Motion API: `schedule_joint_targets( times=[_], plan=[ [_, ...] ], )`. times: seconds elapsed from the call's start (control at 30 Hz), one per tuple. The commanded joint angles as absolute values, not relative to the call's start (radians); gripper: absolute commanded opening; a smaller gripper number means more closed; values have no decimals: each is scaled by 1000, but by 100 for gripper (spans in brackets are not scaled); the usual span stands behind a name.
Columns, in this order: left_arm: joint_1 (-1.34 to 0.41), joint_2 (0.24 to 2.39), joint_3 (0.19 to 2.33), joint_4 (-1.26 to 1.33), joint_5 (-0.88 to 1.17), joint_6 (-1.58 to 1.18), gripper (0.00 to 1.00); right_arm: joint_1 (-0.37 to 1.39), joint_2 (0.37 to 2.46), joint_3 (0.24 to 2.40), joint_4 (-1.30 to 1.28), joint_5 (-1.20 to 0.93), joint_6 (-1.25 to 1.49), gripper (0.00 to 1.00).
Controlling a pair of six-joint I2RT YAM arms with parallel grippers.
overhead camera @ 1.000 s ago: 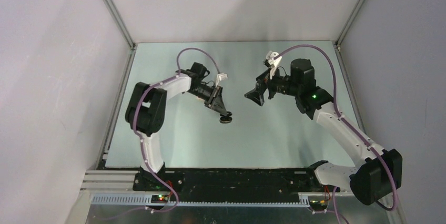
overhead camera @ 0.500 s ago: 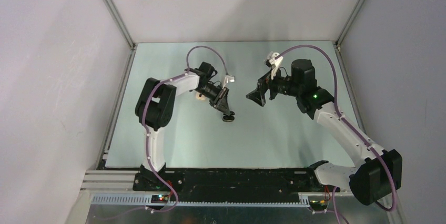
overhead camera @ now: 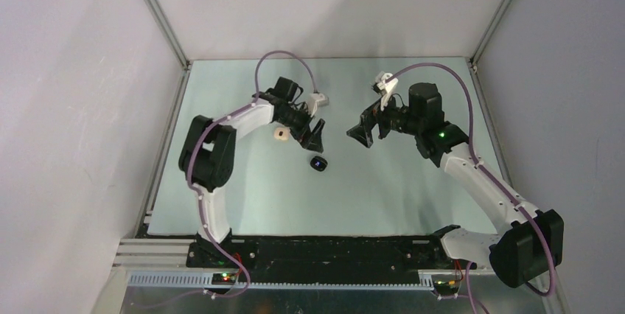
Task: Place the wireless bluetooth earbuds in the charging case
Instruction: Place the charging case at the center of the board, then reset both arms
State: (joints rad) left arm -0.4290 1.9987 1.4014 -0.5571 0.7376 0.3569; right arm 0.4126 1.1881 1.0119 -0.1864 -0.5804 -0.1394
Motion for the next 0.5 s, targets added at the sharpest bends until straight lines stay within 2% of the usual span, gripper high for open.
schedule_joint_targets(
  times=[0.0, 0.13, 0.23, 0.33, 0.47],
  plan=[
    [-416, 1784, 1412, -508, 644, 337, 99, 397, 1158, 1015, -203, -480, -150, 99],
    [-375, 1592, 1413, -503, 482, 283, 100, 363, 1135, 1068, -280, -293, -110, 99],
    [-345, 1432, 1399, -479, 230, 229, 100, 359, 1151, 1122, -281, -165, -130, 99],
    [-291, 1350, 1342, -450, 45, 155, 100, 396, 1184, 1136, -194, 190, -63, 99],
    [-249, 1281, 1246, -442, -87, 33, 100, 418, 1186, 1140, -144, 314, -58, 99]
  ],
)
